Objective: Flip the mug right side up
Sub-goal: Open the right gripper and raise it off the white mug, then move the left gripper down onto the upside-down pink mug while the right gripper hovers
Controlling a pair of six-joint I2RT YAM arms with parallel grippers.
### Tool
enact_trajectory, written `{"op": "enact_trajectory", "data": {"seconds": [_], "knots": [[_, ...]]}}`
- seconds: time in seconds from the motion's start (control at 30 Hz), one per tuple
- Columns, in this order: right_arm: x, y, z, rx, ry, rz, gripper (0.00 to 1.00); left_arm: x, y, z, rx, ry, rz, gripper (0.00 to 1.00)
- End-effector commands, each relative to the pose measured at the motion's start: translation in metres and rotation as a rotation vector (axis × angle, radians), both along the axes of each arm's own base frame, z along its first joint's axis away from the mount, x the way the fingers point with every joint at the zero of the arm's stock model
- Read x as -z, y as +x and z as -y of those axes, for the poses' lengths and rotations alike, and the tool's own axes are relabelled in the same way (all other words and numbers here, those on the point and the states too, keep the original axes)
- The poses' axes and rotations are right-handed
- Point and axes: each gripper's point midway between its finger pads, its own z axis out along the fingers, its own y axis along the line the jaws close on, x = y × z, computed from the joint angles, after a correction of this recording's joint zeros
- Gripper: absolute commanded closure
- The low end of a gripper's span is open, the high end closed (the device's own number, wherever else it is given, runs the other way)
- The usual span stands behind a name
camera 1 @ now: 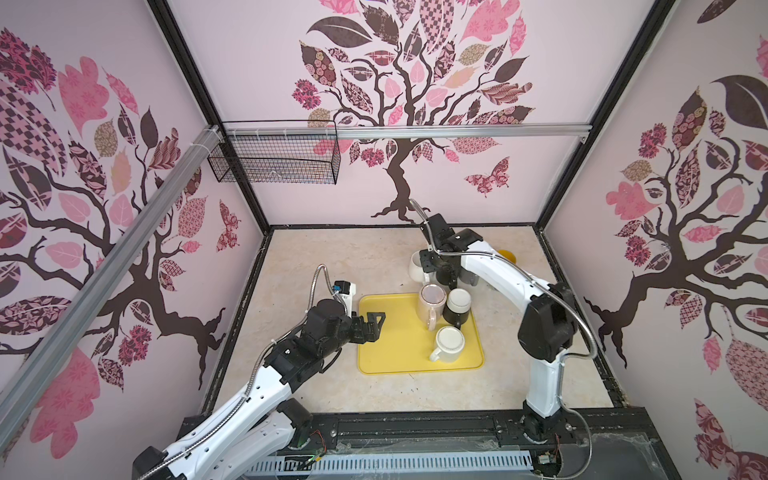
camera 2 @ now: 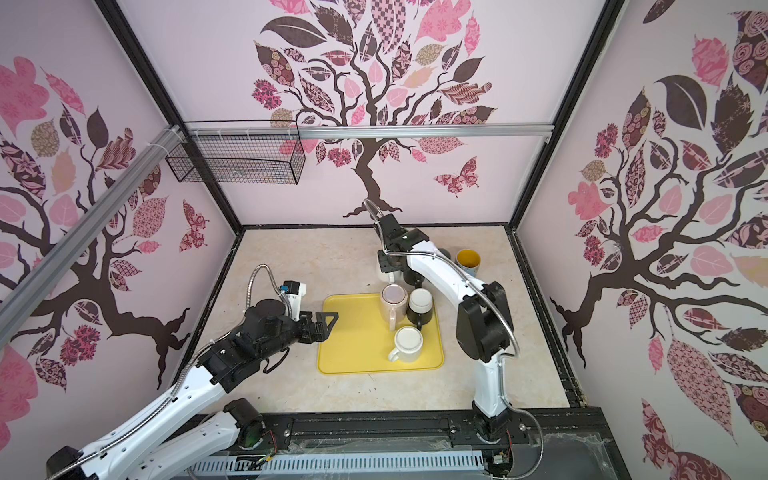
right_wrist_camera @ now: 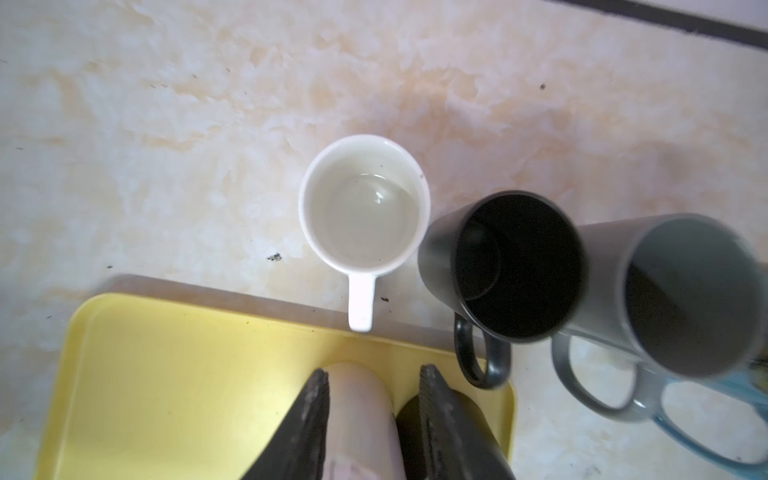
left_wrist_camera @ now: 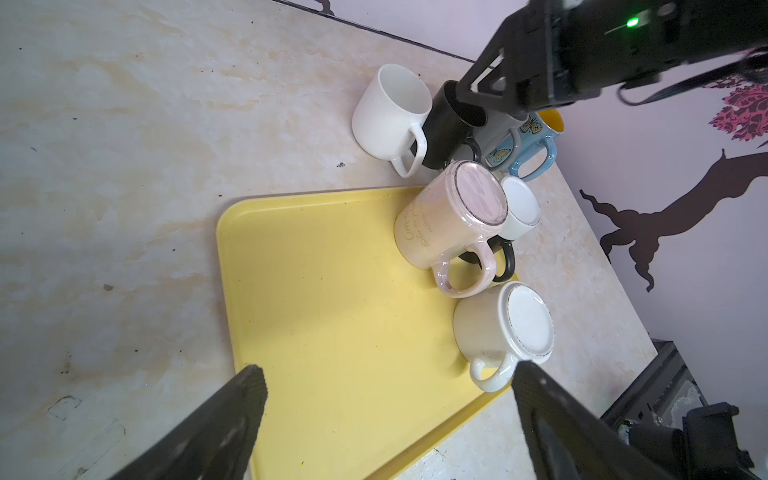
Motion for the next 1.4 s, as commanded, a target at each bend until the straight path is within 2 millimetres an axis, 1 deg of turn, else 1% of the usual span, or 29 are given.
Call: {"op": "enact_trajectory", "data": {"seconds": [0.0,0.03,0.13,0.2,0.33,0.5,0.63,0.7,0.8,0.97,1.1,1.2,1.37], "knots": [[-0.051,-0.023,0.007,-0.015,0.083,0.111,0.57,0.006,0.000,0.006,0.025,-0.003,-0.009,0.04],[-0.055,-0.031,0.008,-0.022,0.093,0.130,0.57,0.007,0.000,0.010,0.039,-0.001,-0.013,0.04],[-0.053,-0.055,0.018,-0.018,0.112,0.208,0.52,0.015,0.000,0.025,0.088,0.018,-0.038,0.07],[-0.052,-0.069,0.026,-0.002,0.140,0.242,0.50,0.021,-0.001,0.037,0.120,0.050,-0.053,0.07],[-0.046,-0.090,0.037,0.028,0.193,0.244,0.50,0.022,-0.002,0.060,0.165,0.078,-0.052,0.07],[-0.046,-0.108,0.056,0.082,0.253,0.301,0.50,0.021,0.004,0.078,0.183,0.051,-0.071,0.09],[-0.036,-0.114,0.062,0.096,0.237,0.283,0.50,0.022,0.009,0.090,0.192,0.045,-0.090,0.09],[-0.032,-0.116,0.065,0.107,0.234,0.283,0.50,0.023,0.013,0.100,0.206,0.032,-0.094,0.09],[-0.028,-0.119,0.071,0.128,0.253,0.313,0.49,0.030,0.021,0.113,0.219,0.036,-0.115,0.09],[-0.020,-0.124,0.071,0.130,0.275,0.300,0.49,0.038,0.035,0.129,0.218,0.066,-0.134,0.09],[-0.014,-0.125,0.072,0.132,0.285,0.313,0.49,0.050,0.049,0.139,0.205,0.124,-0.139,0.06],[-0.010,-0.127,0.074,0.131,0.278,0.308,0.49,0.060,0.055,0.147,0.202,0.157,-0.149,0.05],[-0.009,-0.129,0.077,0.131,0.268,0.319,0.49,0.074,0.063,0.159,0.212,0.173,-0.177,0.05]]}}
